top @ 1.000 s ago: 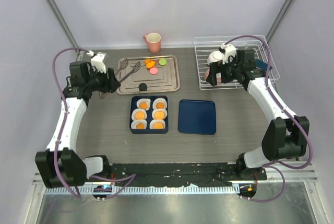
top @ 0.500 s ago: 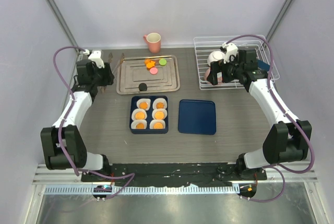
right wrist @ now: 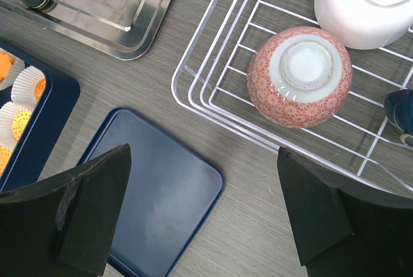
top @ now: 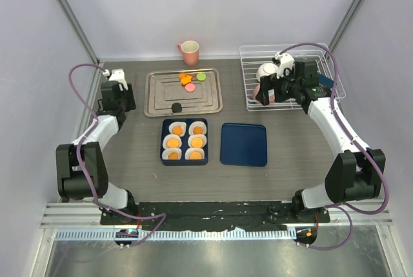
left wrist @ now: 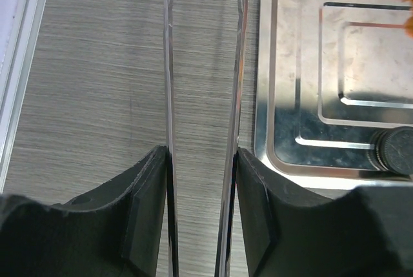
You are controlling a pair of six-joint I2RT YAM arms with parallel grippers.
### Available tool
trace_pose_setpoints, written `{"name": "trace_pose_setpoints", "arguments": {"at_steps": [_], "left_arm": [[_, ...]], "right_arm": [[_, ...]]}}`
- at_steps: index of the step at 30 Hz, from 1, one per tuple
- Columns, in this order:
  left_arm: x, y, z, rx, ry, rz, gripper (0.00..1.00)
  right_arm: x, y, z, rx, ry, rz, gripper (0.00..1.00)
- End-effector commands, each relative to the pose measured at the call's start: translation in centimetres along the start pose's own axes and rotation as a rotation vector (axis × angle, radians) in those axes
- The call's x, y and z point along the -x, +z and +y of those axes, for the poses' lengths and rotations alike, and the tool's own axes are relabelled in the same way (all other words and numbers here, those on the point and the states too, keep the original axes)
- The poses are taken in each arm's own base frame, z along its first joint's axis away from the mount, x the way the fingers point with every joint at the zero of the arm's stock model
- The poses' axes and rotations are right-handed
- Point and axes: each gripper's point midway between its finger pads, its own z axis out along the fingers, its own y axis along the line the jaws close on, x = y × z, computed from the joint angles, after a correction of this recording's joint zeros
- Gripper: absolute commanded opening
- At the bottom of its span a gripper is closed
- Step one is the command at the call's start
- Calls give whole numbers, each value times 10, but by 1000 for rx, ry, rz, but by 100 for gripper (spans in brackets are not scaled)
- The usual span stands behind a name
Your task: Pack the cookies
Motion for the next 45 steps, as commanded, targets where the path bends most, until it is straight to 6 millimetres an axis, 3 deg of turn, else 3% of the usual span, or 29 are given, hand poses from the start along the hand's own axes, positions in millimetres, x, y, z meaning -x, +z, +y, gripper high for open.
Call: {"name": "trace_pose_setpoints", "arguments": {"at_steps": [1,5,21,33,45], "left_arm": [[22,11,11,57,-3,-84,48],[9,23,11,58,0,-33,48],[-12,46,11,31,-8,54,50],[-36,65,10,9,33,244,53],[-53,73,7,-16,56,373,53]], "right_arm": [[23,-9,4,8,-35,-65,100],[23,-9,5,7,-36,-67,100],[22,-8,5,12,-37,-64,100],[22,-8,5,12,-35,-64,100],[23,-9,5,10,-37,-68,100]]}}
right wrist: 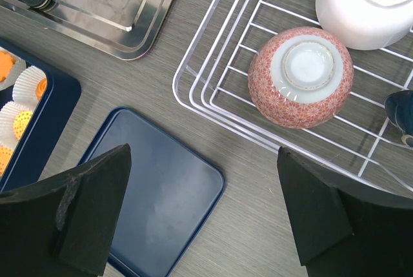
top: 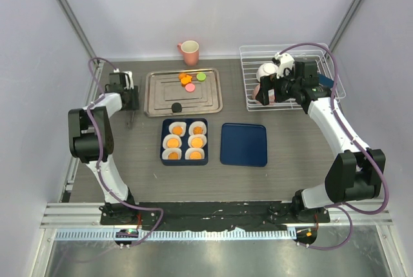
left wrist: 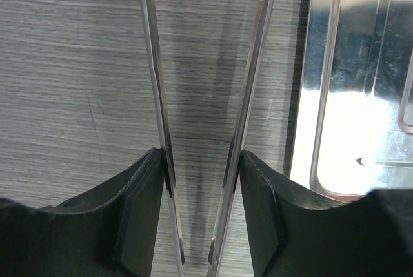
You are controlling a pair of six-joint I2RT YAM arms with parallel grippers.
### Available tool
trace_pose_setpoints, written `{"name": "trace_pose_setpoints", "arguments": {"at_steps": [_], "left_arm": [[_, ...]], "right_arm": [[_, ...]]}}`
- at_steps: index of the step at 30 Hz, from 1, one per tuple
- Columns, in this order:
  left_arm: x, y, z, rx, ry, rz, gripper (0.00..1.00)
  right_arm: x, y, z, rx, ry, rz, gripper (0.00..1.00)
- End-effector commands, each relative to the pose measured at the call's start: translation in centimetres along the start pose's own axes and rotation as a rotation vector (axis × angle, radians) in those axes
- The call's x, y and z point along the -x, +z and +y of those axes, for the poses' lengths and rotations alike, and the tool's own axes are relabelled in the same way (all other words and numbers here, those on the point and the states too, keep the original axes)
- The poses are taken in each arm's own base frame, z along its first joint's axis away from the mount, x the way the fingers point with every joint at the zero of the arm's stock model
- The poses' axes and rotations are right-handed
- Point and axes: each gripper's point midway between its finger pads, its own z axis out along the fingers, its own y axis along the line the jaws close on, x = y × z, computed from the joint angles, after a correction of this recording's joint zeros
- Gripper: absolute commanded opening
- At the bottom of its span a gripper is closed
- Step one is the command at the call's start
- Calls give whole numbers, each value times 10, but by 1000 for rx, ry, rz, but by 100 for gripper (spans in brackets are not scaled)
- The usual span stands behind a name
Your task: Pack the cookies
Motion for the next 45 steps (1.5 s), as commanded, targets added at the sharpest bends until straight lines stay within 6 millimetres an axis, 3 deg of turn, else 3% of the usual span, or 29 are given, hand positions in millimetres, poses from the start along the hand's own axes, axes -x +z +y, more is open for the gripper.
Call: {"name": "trace_pose_setpoints", "arguments": {"at_steps": [1,11,17,22,28,29,31,33,36,39,42,45], "left_arm": [[7,-1,1,-15,20,16,53],[6,0,2,-13,21,53,61],[22,-23,4,-4,18,-29,64],[51,-67,4,-7,-4,-147,69],[62,-103,2,-23,-23,-209,72],[68,-118,3,-23,-30,-242,72],[71,-131,-12,-109,-27,-269,72],[80,-158,-24,-179,-30,-324,72],[94,-194,-33,-235,-50,-408,75],[106,-223,-41,-288,-51,-471,89],[112,-243,-53,-361,-44,-511,100],[114,-255,-69,-435,-31,-523,100]], "right_arm": [[23,-9,5,6,-37,-68,100],[24,-10,6,11,-35,-71,100],[26,-11,7,11,-35,-77,100],[26,-11,7,13,-33,-76,100],[28,-14,8,15,-33,-84,100],[30,-15,9,18,-34,-89,100],[31,-16,8,7,-32,-90,100],[37,-19,6,-12,-39,-102,100],[51,-28,1,-65,-49,-133,100],[70,-41,-2,-110,-66,-178,100],[93,-56,0,-135,-85,-226,100],[108,-68,3,-143,-96,-259,100]]}}
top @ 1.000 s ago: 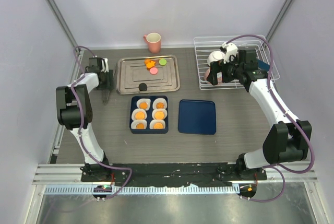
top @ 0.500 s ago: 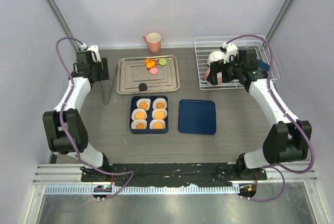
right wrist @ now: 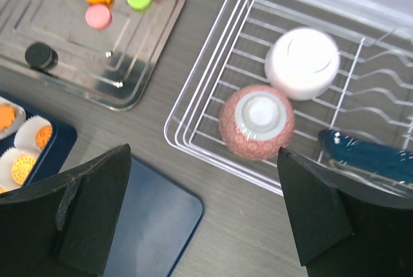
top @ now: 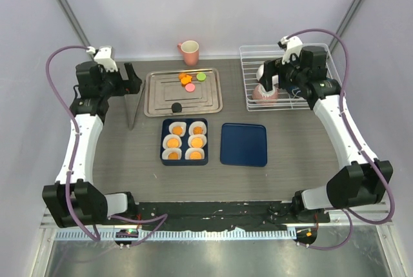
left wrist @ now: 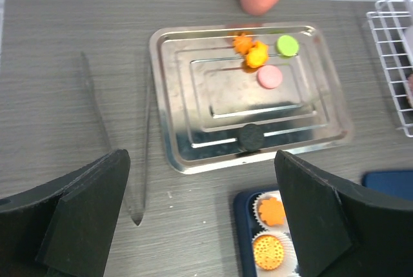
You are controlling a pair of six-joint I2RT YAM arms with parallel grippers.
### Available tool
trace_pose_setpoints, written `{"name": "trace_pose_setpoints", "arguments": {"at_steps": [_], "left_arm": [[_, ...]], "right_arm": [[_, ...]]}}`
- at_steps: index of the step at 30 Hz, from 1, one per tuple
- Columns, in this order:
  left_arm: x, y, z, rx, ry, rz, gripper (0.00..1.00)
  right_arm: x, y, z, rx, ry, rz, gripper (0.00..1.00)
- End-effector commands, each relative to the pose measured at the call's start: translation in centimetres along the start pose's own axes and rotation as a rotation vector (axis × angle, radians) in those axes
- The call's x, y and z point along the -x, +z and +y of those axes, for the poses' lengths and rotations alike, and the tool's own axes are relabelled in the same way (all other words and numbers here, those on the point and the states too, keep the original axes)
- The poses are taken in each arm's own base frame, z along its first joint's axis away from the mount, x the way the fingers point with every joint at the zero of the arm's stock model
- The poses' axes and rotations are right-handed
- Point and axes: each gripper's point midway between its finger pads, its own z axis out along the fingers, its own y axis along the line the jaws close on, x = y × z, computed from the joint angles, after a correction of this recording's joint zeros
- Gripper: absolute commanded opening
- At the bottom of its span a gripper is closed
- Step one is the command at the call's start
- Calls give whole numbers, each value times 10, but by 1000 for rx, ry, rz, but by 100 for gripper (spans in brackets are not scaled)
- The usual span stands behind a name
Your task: Pack the cookies
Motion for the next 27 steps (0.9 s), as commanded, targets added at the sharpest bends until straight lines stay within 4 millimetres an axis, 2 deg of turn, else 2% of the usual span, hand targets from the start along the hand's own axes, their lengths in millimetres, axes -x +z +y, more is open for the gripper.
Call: {"name": "trace_pose_setpoints", "arguments": {"at_steps": [1,3,6,7,9,10,12,13,15,16,18,19,21,22,24,25,27], "left_arm": [[22,-13,-39,-156,-11,-49,100],[21,-16,-48,-192,-7,-42,100],[11,-24,-75,-294,19,4,100],[-2,-28,-94,-352,54,46,100],[-14,-32,-110,-389,90,83,100],[-25,-37,-127,-429,126,111,100],[-34,-39,-140,-444,155,136,100],[-42,-43,-154,-479,175,156,100],[-44,-44,-165,-500,196,167,100],[-48,-46,-175,-526,210,180,100],[-49,-43,-186,-550,221,198,100],[-52,-44,-197,-575,232,208,100],[-56,-39,-210,-602,243,230,100],[-62,-41,-223,-627,261,242,100],[-74,-35,-238,-644,284,274,100],[-81,-38,-254,-677,314,283,100],[-91,-33,-265,-669,356,291,100]], "right_arm": [[60,-37,1,-51,-46,-155,100],[61,-41,2,-51,-45,-157,100],[57,-43,7,-35,-49,-148,100],[53,-43,10,-29,-52,-139,100],[42,-40,14,-17,-50,-108,100],[29,-38,16,-9,-50,-82,100],[11,-37,20,3,-51,-40,100],[-6,-34,21,10,-57,1,100],[-27,-36,23,17,-59,55,100],[-46,-33,24,22,-54,99,100],[-66,-35,23,14,-57,154,100],[-83,-33,23,14,-51,191,100],[-99,-33,23,9,-53,228,100],[-115,-32,23,12,-46,263,100],[-131,-28,21,1,-33,302,100],[-145,-26,22,3,-26,336,100],[-158,-22,20,-2,-16,373,99]]}}
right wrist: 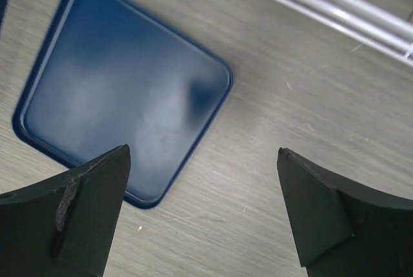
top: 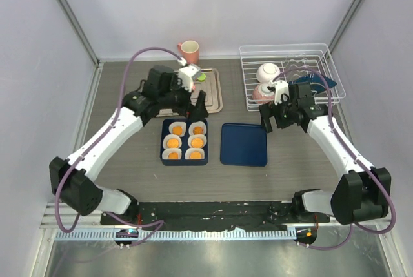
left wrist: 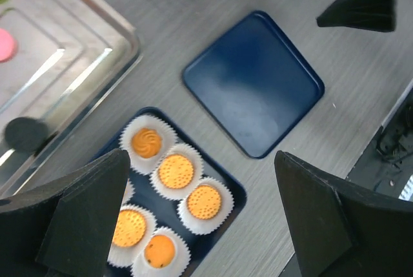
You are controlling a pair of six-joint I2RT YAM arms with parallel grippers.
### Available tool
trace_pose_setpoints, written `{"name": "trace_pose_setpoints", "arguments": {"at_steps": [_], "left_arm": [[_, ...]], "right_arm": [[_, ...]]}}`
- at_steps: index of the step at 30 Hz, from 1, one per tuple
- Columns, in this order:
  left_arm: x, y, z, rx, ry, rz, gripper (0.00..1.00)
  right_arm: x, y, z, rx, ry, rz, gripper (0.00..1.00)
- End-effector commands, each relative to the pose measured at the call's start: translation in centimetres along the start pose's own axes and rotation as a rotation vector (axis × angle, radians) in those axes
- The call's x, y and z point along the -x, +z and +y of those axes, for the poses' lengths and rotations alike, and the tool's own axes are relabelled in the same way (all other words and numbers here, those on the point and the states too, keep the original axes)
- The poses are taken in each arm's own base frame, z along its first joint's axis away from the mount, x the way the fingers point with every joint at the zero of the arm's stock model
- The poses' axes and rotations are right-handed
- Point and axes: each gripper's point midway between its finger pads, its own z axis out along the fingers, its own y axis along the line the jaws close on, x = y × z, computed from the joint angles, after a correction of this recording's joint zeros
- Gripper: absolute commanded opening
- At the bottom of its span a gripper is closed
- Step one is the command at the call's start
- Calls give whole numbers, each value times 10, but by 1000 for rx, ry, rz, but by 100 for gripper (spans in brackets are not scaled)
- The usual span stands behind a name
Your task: Pack the cookies
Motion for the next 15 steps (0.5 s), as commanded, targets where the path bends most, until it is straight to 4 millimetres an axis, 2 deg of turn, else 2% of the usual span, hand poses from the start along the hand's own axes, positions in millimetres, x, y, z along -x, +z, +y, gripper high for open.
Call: {"name": "trace_pose_setpoints", "arguments": {"at_steps": [1,8,11,15], "left_arm": [[-4,34,-33,-35,120,45,100],[-20,84,-51,-61,157,113,100],[-25,98,-54,-66,165,123,100],[-22,104,-56,-60,168,117,100]], "right_arm": [[-24,15,-4,-20,0,68,98],[-59,47,-1,10,72,191,88],[-70,60,-3,1,85,232,79],[-79,71,-3,-2,102,278,71]]}}
